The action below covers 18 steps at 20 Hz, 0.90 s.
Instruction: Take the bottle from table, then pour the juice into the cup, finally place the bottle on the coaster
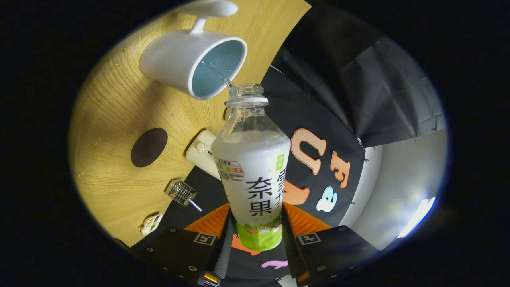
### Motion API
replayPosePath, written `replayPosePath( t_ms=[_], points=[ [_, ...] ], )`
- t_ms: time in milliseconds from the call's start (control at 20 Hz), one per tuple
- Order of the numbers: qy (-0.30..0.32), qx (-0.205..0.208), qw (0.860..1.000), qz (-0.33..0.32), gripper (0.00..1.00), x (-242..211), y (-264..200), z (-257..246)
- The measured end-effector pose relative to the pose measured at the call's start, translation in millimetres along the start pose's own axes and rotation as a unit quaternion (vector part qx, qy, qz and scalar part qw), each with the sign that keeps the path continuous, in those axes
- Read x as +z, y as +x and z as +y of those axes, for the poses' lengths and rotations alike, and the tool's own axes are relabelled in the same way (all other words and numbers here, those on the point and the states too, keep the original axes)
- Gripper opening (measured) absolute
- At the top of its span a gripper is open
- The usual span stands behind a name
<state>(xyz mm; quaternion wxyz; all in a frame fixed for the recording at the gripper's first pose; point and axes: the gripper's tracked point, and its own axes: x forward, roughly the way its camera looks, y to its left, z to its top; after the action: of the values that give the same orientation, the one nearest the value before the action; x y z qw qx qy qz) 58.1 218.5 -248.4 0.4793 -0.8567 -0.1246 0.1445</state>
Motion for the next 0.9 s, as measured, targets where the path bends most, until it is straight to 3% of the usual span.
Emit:
replayPosePath(
  t_ms=[900],
  points=[
    [-0.03,0.005,0.999,-0.014,0.59,-7.1,6.6,-5.5]
  ],
)
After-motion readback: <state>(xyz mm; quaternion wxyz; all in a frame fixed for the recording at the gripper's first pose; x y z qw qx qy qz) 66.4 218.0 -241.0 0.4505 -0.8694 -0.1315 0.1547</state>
